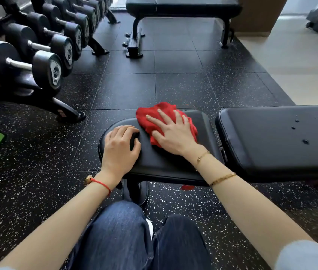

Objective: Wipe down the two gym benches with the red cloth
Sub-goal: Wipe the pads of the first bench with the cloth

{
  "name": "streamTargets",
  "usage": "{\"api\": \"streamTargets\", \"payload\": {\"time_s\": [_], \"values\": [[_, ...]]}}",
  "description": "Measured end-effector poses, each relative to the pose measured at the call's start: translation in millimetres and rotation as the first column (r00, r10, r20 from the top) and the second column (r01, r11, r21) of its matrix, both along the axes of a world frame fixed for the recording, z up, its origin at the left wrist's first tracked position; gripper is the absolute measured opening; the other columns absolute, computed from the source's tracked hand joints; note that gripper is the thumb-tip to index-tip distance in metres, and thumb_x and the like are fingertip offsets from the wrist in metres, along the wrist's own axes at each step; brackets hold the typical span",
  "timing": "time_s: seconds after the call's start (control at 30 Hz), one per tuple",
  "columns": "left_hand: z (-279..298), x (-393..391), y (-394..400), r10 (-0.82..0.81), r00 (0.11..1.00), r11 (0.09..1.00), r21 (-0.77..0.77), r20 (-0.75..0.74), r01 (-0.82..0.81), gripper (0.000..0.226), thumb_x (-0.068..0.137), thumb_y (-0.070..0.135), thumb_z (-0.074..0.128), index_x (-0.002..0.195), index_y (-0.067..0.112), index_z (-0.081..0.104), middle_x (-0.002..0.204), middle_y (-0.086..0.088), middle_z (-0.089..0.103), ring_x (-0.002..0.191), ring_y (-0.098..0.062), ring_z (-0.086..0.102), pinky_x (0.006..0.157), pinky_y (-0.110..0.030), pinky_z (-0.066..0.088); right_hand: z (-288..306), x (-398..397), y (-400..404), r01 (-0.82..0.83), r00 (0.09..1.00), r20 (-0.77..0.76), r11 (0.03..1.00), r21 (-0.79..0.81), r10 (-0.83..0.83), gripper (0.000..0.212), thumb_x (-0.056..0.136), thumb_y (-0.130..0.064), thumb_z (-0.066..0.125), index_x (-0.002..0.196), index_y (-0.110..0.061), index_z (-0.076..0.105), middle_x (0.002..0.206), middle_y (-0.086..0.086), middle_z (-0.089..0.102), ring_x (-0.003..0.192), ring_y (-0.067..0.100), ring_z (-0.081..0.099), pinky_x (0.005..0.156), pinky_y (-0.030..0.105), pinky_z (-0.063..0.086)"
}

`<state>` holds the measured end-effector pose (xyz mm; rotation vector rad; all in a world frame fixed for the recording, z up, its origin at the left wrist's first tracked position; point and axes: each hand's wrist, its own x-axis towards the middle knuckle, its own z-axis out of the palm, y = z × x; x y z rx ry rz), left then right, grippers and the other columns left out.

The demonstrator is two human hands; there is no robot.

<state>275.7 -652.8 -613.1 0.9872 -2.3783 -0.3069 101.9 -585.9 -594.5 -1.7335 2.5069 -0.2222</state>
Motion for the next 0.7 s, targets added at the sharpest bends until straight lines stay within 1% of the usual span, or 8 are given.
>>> {"api": "streamTargets", "payload": {"time_s": [0.07,0.13,0.23,0.3,0.37,0.5,0.63,0.7], "values": [[-1,1,0,0.001,1.000,1.000,0.003,-0.010,-0.001,0.025,0.086,0.015,0.065,0.111,0.014,0.067,0.117,-0.004,0.066,0.115,-0.029,0.058,0.104,-0.047,0.041,-4,6,19,-0.041,0.999,-0.013,0.998,-0.041,0.041,0.053,0.096,-0.051,0.036,0.146,-0.055,0.022,0.162,-0.010,0.015,0.147,0.036,0.010,0.117,0.051,0.003],[-2,1,0,-0.005,1.000,1.000,0.006,-0.018,0.005,0.025,0.086,0.014,0.064,0.111,0.014,0.066,0.118,-0.003,0.066,0.116,-0.028,0.058,0.105,-0.047,0.040,-5,-1,38,-0.023,0.999,-0.025,0.996,-0.086,0.021,0.052,0.096,-0.049,0.038,0.146,-0.054,0.025,0.161,-0.011,0.019,0.147,0.033,0.014,0.118,0.048,0.006],[-3,0,0,-0.003,1.000,1.000,0.004,-0.025,0.003,0.025,0.086,0.014,0.064,0.111,0.014,0.066,0.119,-0.003,0.066,0.116,-0.028,0.058,0.106,-0.046,0.040,-2,-22,48,0.099,0.995,-0.019,0.992,-0.082,-0.101,0.053,0.096,-0.049,0.039,0.146,-0.053,0.025,0.161,-0.011,0.019,0.147,0.030,0.015,0.119,0.048,0.008],[-2,0,2,0.006,1.000,1.000,0.007,-0.023,-0.005,0.024,0.086,0.014,0.063,0.111,0.014,0.066,0.118,-0.003,0.066,0.116,-0.028,0.057,0.106,-0.046,0.039,2,-31,37,0.199,0.980,-0.007,0.979,-0.041,-0.200,0.054,0.096,-0.050,0.037,0.147,-0.053,0.022,0.163,-0.009,0.014,0.148,0.032,0.010,0.119,0.050,0.006],[-1,-2,2,0.012,1.000,1.000,0.012,-0.011,-0.012,0.024,0.087,0.014,0.062,0.111,0.014,0.065,0.118,-0.004,0.065,0.116,-0.029,0.056,0.106,-0.045,0.038,6,-33,20,0.252,0.968,0.018,0.968,0.007,-0.252,0.055,0.096,-0.052,0.034,0.148,-0.053,0.019,0.164,-0.006,0.010,0.148,0.036,0.005,0.119,0.054,0.003],[0,-1,3,0.014,1.000,1.000,0.013,-0.011,-0.014,0.025,0.086,0.014,0.061,0.110,0.015,0.065,0.119,-0.004,0.065,0.115,-0.029,0.057,0.105,-0.045,0.038,9,-15,6,0.168,0.984,0.046,0.985,0.041,-0.170,0.054,0.096,-0.053,0.035,0.147,-0.054,0.021,0.164,-0.007,0.008,0.147,0.040,0.004,0.118,0.055,-0.001],[0,0,3,0.008,1.000,1.000,0.025,-0.012,-0.008,0.026,0.085,0.012,0.060,0.111,0.013,0.065,0.119,-0.006,0.065,0.116,-0.030,0.057,0.105,-0.045,0.038,4,16,37,0.035,0.999,0.001,0.999,-0.030,-0.035,0.053,0.095,-0.051,0.039,0.146,-0.054,0.026,0.163,-0.009,0.014,0.147,0.036,0.010,0.119,0.052,0.003],[1,1,4,0.000,1.000,1.000,0.025,-0.011,0.001,0.027,0.086,0.010,0.060,0.112,0.013,0.065,0.120,-0.006,0.065,0.116,-0.030,0.057,0.106,-0.046,0.038,1,18,61,0.010,1.000,-0.024,0.998,-0.069,-0.012,0.053,0.094,-0.050,0.040,0.145,-0.055,0.027,0.162,-0.010,0.018,0.147,0.033,0.014,0.119,0.049,0.006]]}}
